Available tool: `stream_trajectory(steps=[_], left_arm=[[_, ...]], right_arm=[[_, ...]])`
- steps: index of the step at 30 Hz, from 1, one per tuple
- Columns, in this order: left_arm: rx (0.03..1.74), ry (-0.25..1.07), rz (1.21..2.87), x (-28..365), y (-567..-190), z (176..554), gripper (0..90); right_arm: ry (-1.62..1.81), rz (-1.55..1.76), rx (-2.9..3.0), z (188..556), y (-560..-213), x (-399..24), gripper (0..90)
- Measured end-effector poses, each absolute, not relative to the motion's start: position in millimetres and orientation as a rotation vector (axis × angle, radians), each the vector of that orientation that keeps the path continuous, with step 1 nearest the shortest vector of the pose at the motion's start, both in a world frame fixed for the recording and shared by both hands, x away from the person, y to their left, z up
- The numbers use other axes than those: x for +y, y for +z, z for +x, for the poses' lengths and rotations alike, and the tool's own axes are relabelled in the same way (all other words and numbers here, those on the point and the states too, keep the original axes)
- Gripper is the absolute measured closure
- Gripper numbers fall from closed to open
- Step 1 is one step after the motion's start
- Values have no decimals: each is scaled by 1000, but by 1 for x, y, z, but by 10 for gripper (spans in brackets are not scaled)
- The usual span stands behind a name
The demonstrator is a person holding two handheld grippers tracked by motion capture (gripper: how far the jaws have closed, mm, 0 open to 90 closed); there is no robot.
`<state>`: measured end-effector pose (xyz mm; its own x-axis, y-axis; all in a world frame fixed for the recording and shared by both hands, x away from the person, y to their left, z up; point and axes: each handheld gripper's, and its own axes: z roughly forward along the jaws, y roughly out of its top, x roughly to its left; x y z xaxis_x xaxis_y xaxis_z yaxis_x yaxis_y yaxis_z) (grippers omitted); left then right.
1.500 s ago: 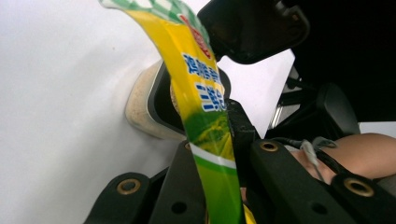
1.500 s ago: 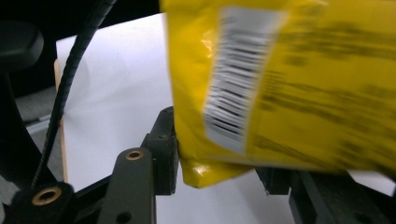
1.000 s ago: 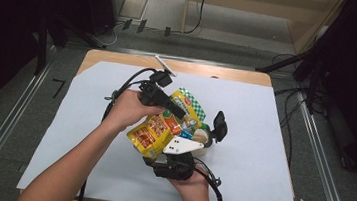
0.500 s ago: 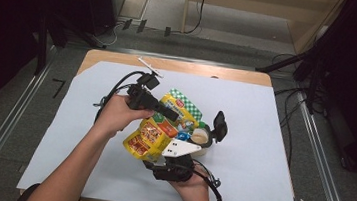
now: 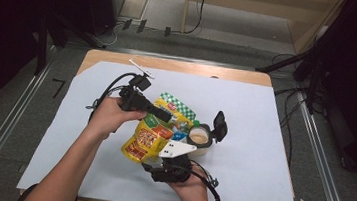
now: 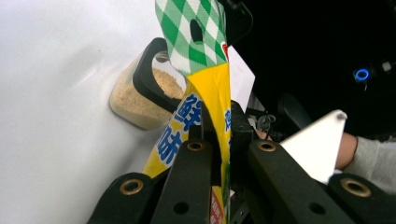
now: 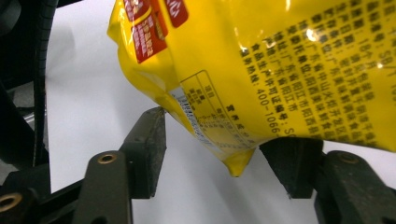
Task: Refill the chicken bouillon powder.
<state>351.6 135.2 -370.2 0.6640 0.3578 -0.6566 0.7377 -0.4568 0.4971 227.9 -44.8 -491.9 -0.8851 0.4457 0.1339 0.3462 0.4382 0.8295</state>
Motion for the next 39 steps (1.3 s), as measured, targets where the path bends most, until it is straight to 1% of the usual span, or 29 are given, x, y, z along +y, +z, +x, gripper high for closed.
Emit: stream_trajectory(steps=[4,8,18,28,39], left_arm=[[823,-609,2048,143,-370,351,900],[841,-614,2004,152,-368,350,900],[845,-584,1965,168,-363,348,900],[856,-518,1942,183,-355,346,900],[919,-459,1903,208,-359,356,900]], right_arm=[[1443,727,2587,228,-493,-45,409],[1459,737,2580,230,-492,-47,402],[1471,792,2555,234,-490,-55,411],[1507,776,2516,235,-481,-60,408],[1518,774,2528,234,-481,-61,408]])
